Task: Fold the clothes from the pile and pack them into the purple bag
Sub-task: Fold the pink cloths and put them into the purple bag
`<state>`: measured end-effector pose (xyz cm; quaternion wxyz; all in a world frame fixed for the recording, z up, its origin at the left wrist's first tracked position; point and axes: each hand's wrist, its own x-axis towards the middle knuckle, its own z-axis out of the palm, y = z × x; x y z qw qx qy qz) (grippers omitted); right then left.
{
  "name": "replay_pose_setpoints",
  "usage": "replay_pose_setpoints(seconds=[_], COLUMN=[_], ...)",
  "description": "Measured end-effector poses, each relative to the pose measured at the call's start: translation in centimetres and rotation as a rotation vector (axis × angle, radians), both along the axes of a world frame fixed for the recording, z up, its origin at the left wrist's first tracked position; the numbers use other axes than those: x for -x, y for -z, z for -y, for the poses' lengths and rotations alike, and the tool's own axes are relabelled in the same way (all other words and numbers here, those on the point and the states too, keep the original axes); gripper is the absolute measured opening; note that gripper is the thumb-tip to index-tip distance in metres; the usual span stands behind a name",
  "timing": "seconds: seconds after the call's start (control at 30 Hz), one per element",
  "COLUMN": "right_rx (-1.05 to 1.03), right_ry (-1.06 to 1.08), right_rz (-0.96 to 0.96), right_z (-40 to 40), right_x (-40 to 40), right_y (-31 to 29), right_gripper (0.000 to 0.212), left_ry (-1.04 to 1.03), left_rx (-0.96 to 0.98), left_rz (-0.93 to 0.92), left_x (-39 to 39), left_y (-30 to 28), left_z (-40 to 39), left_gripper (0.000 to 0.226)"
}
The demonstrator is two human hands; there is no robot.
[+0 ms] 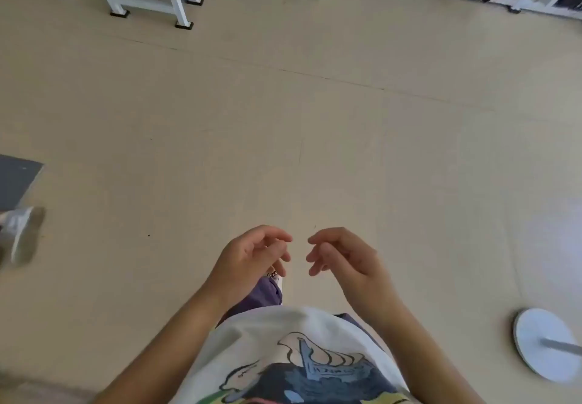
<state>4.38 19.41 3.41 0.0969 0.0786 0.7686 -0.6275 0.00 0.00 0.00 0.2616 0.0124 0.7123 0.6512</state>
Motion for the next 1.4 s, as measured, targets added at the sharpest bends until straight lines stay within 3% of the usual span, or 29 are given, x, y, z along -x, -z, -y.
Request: replay_pose_setpoints(seconds=[0.17,0.4,0.5,0.77,1.0,1.2,1.4], right_rx=[-0.014,0.026,0.062,0.073,0.044,0.016,0.042], right_ry=[0.068,0.189,0.182,-0.01,-0.08,-0.008,0.133], right_rz=[0.11,0.14,0.114,-0.052,-0.098,0.032,0.073], right_z=[-4.3,-12.3,-16.3,-22.0,-24.4,-28.1,-34.6], right_x=[8.8,24.3,33.9,61.6,84.9,101.9,115.6], right_y=[0.2,3.7,4.3,0.5,2.1,2.2,2.7], right_gripper=[0.018,0.017,0.028,0.015,0.014,0.013,0.013], left_ry=[0.183,0.236,0.2,0.051,-0.136,-0.024,0.148], left_rx=[-0.03,-0.049,-0.004,0.095,0.051,0.033,-0.041], left_rz=[-0.041,-0.09,-0.097,-0.037,-0.005,-0.033,-0.092], left_x=[13.0,31.9,40.2,60.3,80.1,101.1,120.8], left_y=[-1.9,-0.9,-0.3,-1.0,2.7,1.3,-1.4], left_z=[-5.1,-13.4,-16.7,-21.5,-24.1,-27.1,-35.0], left_gripper=[0.018,0.018,0.015,0.018,0.015,0.016,0.014])
